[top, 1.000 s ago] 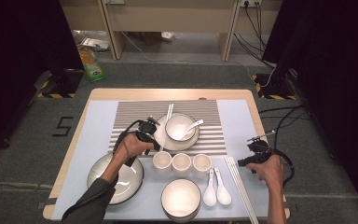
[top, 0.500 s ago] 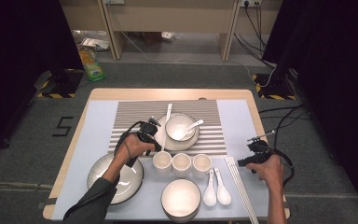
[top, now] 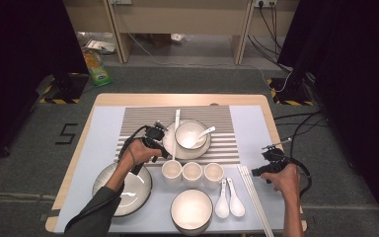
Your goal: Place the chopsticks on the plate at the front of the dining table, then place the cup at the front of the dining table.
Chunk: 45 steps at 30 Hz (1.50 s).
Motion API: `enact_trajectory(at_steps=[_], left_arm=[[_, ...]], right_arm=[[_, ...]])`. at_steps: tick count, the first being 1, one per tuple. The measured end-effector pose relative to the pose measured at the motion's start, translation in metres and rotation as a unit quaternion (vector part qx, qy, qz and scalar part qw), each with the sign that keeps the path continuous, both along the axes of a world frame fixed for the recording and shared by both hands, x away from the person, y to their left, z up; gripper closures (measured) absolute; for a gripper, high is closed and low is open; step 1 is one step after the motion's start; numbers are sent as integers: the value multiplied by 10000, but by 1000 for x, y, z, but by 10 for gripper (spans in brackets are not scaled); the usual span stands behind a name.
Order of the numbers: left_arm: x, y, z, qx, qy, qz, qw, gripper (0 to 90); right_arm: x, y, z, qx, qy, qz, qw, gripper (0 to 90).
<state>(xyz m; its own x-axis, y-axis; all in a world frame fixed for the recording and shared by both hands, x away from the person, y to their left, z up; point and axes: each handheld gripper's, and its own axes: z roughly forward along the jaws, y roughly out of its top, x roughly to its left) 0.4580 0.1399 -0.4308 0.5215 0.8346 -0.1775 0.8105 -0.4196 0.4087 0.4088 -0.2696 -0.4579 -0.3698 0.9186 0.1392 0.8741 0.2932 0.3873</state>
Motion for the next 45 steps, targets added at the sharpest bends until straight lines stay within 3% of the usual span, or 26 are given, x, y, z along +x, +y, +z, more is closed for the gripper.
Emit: enact_trajectory(at_steps=[8,18,26,45], left_arm=[[-3,10,9,-83,-117,31,9999,702],[-16,17,20,-125,-193,-163,9996,642],[-28,24,22,-289,-215,-285,9989,567],[-45,23,27,-382,-220,-507,9977,495]], right_arm=[[-1,0,0,-37,-33,24,10000,488],[-2,2,-1,-91,-95,33,9999,473],[-5,5,-2,-160,-164,76,9997,436],[-5,5,-2,-152,-150,109,9997,428]])
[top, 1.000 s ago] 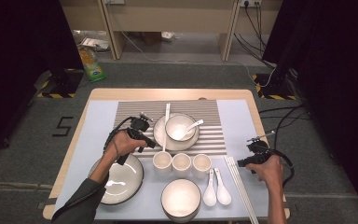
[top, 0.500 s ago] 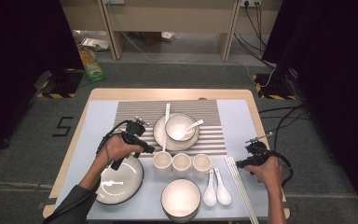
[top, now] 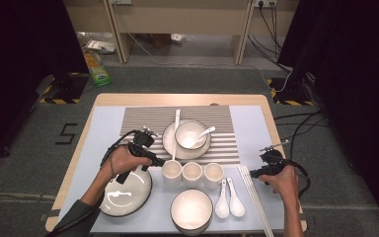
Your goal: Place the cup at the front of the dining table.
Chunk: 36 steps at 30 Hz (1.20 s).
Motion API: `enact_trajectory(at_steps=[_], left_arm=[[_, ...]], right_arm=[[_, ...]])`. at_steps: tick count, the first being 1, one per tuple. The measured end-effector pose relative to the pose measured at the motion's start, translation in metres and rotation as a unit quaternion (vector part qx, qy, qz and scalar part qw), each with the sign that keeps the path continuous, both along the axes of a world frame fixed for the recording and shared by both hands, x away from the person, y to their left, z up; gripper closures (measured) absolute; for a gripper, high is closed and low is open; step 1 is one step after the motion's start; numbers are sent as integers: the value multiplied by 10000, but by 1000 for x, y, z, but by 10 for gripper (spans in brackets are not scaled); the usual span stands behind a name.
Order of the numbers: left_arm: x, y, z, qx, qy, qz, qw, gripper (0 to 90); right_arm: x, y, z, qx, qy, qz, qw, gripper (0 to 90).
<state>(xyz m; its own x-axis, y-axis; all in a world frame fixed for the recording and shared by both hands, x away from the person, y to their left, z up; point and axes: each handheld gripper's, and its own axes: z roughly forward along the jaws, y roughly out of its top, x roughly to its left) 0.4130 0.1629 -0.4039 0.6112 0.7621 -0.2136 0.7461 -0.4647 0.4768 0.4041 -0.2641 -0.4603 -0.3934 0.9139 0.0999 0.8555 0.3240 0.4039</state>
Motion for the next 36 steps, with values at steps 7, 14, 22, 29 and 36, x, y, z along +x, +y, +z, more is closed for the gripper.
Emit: enact_trajectory(at_steps=[7,14,22,29,36], left_arm=[[-6,-1,0,21,-30,-63,10000,475],[-10,-4,2,6,-42,-158,9999,452],[-10,-15,-1,70,-15,-272,9996,462],[-6,-23,-10,158,78,-300,9994,496],[-3,-29,-17,265,136,-362,9989,558]], right_arm=[[0,0,0,-6,-14,4,10000,427],[0,1,0,-24,-26,11,10000,426],[0,2,0,-53,-12,19,10000,422],[0,1,-1,-51,-24,33,10000,420],[0,1,-1,-46,-28,28,10000,419]])
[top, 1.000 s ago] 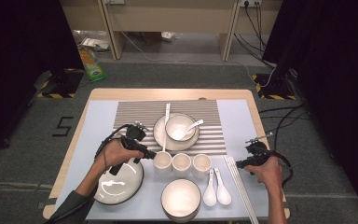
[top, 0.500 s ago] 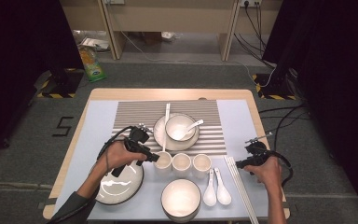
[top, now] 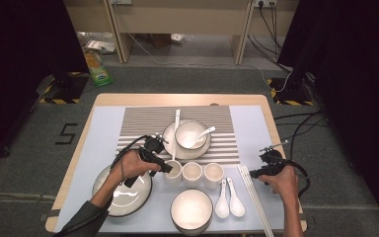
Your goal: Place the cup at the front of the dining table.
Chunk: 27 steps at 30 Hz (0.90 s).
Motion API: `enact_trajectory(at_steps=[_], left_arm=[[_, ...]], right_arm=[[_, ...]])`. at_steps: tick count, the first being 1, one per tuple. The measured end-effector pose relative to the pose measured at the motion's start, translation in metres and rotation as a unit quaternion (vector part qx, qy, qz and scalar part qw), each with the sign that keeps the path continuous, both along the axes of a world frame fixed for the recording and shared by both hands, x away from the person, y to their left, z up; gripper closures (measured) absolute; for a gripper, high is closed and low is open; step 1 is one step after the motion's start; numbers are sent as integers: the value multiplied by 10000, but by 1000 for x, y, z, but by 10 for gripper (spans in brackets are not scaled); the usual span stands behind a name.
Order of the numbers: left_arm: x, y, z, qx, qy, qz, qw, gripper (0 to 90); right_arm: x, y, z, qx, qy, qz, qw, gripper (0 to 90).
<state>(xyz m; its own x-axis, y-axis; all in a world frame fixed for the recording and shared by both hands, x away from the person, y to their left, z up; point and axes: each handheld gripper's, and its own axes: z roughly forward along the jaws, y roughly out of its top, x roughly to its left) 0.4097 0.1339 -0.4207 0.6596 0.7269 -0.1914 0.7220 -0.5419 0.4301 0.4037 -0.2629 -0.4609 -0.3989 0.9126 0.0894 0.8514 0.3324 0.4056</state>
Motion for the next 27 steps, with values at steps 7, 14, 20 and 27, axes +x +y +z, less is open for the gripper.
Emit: enact_trajectory(at_steps=[7,14,20,27], left_arm=[[1,-7,-5,171,3,-90,9998,638],[4,-11,-11,330,10,-110,9994,704],[5,-13,-12,435,-24,-129,9990,743],[2,-17,-9,694,-220,-281,9969,794]], right_arm=[[0,0,0,4,-7,11,10000,416],[0,0,0,5,-9,9,10000,413],[0,0,0,3,-7,11,10000,412],[0,0,0,17,-4,-1,10000,411]])
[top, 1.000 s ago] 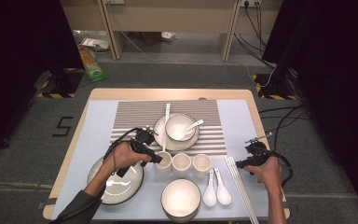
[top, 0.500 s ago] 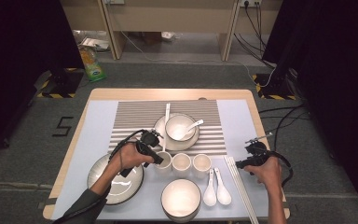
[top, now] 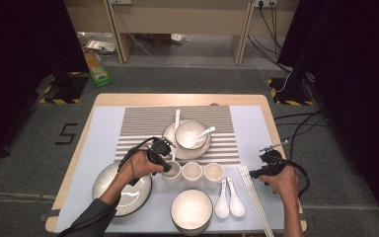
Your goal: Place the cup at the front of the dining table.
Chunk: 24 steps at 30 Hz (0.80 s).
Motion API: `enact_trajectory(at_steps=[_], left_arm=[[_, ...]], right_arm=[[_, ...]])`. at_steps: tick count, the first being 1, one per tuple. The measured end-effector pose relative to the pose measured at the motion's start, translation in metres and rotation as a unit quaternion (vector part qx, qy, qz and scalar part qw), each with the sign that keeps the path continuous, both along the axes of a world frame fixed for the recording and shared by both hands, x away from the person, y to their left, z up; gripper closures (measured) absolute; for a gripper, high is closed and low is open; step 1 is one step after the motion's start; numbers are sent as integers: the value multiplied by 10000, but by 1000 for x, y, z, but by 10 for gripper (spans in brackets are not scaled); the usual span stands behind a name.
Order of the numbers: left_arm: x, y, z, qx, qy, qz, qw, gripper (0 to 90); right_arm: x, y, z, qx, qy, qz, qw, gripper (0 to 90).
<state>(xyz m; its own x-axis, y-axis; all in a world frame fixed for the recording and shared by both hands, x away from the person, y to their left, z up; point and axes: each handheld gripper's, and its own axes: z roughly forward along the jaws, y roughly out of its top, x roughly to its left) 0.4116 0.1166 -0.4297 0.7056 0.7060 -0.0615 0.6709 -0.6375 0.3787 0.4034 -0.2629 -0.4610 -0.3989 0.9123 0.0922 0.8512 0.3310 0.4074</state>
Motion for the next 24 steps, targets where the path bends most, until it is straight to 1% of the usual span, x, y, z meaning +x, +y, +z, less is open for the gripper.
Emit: enact_trajectory(at_steps=[2,6,8,10,14,16,17,24], left_arm=[[0,2,2,51,30,-108,9999,801],[-1,5,3,90,79,-178,9998,806],[-1,8,3,100,134,-186,9997,808],[-1,12,4,152,129,-183,9996,809],[-1,16,6,184,141,-194,9995,809],[-1,18,9,128,125,-135,9997,810],[0,20,12,141,100,-157,9997,810],[2,25,22,187,75,-104,9997,811]], right_arm=[[0,0,0,10,-1,3,10000,411],[0,-1,0,31,-5,0,10000,412],[0,-1,0,31,-5,4,10000,412],[0,-1,0,18,3,-1,10000,411],[0,0,0,4,12,4,10000,411],[1,0,0,7,28,-4,10000,410],[1,0,0,9,41,-15,10000,410],[1,0,0,15,35,-2,10000,409]])
